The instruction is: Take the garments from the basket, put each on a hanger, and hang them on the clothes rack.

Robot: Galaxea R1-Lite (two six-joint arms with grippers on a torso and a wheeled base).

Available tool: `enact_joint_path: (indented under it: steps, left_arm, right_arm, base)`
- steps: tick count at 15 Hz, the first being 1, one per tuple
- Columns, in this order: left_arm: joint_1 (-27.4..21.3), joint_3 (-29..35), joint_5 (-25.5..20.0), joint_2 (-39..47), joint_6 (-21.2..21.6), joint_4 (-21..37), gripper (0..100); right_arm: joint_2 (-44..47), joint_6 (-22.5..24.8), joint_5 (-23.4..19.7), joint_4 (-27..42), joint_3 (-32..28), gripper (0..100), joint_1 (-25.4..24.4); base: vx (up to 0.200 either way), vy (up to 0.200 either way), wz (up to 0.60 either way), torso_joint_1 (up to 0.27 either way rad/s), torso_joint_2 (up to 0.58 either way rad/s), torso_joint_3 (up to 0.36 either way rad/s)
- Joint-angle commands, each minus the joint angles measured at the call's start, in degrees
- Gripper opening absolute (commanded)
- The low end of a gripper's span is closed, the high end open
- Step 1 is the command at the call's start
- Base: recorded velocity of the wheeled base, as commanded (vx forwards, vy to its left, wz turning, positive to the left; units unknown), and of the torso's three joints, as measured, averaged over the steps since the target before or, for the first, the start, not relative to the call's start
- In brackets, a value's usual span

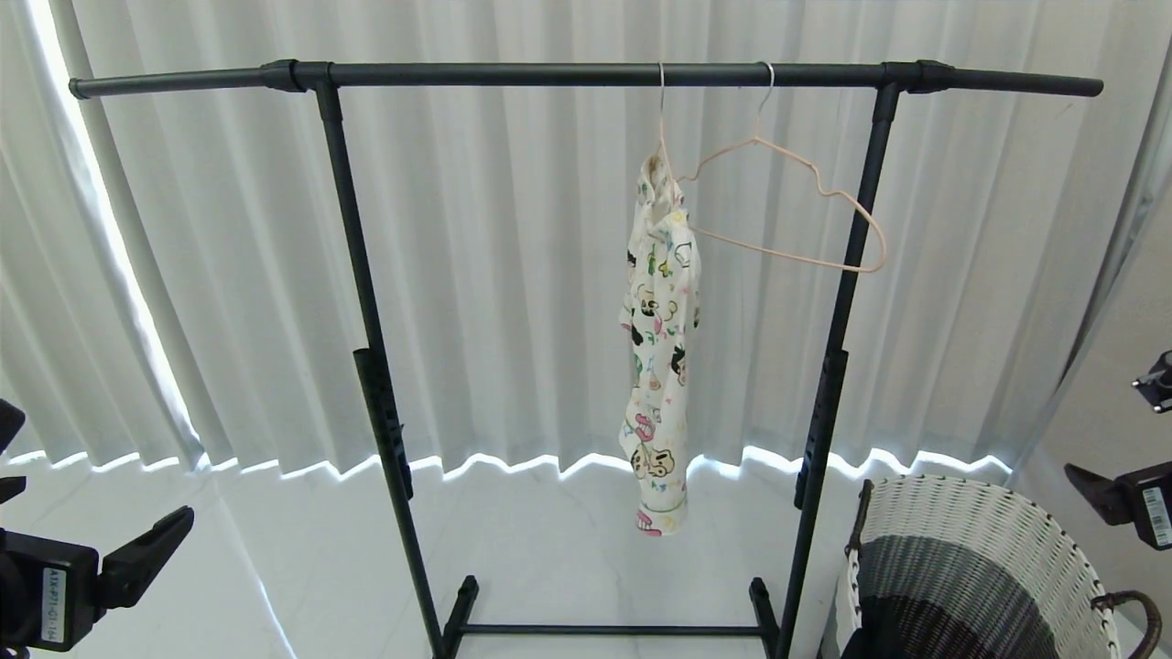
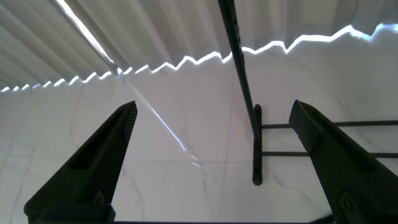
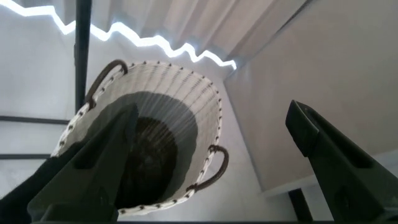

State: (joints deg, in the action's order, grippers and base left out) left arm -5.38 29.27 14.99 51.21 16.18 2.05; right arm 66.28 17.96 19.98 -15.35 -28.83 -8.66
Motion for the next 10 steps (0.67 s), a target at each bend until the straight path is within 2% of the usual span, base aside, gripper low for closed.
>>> enact_joint_path:
  steps: [1,4,6,7,10]
  left_arm:
    - [0.01,-0.09,0.03,-0.15,-0.01,-0.03,100]
    - [-0.07,-0.27,-0.05,-0.06,-0.09,-0.03,100]
    - [-0.16,-0.27,-1.02,-0.15,-0.18,-0.03,100]
    - [-0.07,-0.27,-1.99,-0.24,-0.18,-0.03,100]
    - [-0.07,0.00,-6.64,0.29,0.17,-1.52,100]
  right_arm:
    - [0.34,-0.11,-1.87,-0.12,0.62,100,-0.05]
    - [4.82,-0.03,-11.28,-0.03,0.71,100,-0.05]
    - [8.95,0.15,-14.79,-0.03,2.38,100,-2.33]
    - [10.27,0.15,-15.50,-0.03,3.08,100,-3.47]
    - [17.22,0.06,-15.76,-1.61,8.88,100,-12.44]
  base:
    - [0.000,0.000,0.00,0.000,0.00,0.000]
    - [0.000,0.000,0.00,0.000,0.00,0.000]
    - [0.000,0.000,0.00,0.000,0.00,0.000]
    - [0.000,0.000,0.00,0.000,0.00,0.000]
    - [0.000,0.000,0.00,0.000,0.00,0.000]
